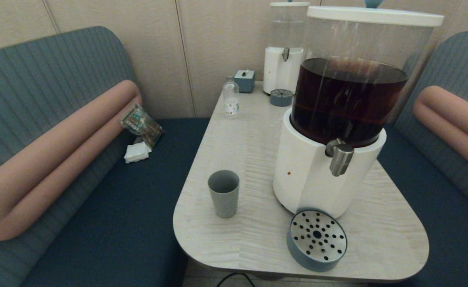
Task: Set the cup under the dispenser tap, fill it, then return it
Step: Pick up the cup
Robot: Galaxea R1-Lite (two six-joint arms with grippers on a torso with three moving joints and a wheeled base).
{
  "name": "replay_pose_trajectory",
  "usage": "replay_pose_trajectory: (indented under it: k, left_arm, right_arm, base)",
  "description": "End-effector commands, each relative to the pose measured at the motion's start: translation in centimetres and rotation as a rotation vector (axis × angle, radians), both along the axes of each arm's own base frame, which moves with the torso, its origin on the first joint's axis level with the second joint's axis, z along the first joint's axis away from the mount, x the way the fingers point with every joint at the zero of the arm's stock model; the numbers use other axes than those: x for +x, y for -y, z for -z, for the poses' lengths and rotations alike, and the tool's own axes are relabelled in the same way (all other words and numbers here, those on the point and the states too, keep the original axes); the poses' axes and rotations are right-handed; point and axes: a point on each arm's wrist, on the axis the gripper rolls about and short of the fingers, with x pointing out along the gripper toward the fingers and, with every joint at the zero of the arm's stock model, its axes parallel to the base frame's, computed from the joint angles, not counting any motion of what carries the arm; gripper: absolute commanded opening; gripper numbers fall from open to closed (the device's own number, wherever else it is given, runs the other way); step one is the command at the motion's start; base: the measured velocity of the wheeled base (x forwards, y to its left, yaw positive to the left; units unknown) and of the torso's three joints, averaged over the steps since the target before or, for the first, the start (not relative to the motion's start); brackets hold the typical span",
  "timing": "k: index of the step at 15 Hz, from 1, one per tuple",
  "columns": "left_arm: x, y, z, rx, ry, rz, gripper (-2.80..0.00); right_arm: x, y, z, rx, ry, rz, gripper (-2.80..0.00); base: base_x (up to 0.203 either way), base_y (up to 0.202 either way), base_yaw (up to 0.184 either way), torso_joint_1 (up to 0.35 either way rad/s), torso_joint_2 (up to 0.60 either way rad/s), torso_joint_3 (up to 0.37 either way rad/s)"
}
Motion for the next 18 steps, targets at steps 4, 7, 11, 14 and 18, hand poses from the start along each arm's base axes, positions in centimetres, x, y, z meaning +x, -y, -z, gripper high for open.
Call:
replay_pose_trajectory:
  k: [4,7,11,14,18]
  left_arm:
    - [0.0,0.0,0.0,-0.015,0.001,0.001,-2.8]
    - [-0.1,0.0,-0.4,-0.011,0.018,0.0,-2.8]
    - [-1.5,0.0,-9.2,-0.068,0.176,0.021,-2.8]
    - [1.6,0.2,-17.5,-0.188,0.153,0.109,-2.8]
    - [11.4,0.9,-18.7,-0.279,-0.063,0.365,-2.8]
  right_arm:
    - [0.0,0.0,0.0,0.0,0.001,0.0,-2.8]
    - [0.0,0.0,0.0,0.0,0.001,0.0,-2.8]
    - [0.0,0.0,0.0,0.0,0.001,0.0,-2.8]
    - [0.0,0.0,0.0,0.0,0.001,0.0,-2.8]
    - [0.0,0.0,0.0,0.0,0.001,0.0,-2.8]
  base:
    - [0.0,0.0,0.0,0.0,0.0,0.0]
    - [0.0,0.0,0.0,0.0,0.0,0.0]
    - [0.0,0.0,0.0,0.0,0.0,0.0]
    - [0.0,0.0,0.0,0.0,0.0,0.0]
    - [0.0,0.0,0.0,0.0,0.0,0.0]
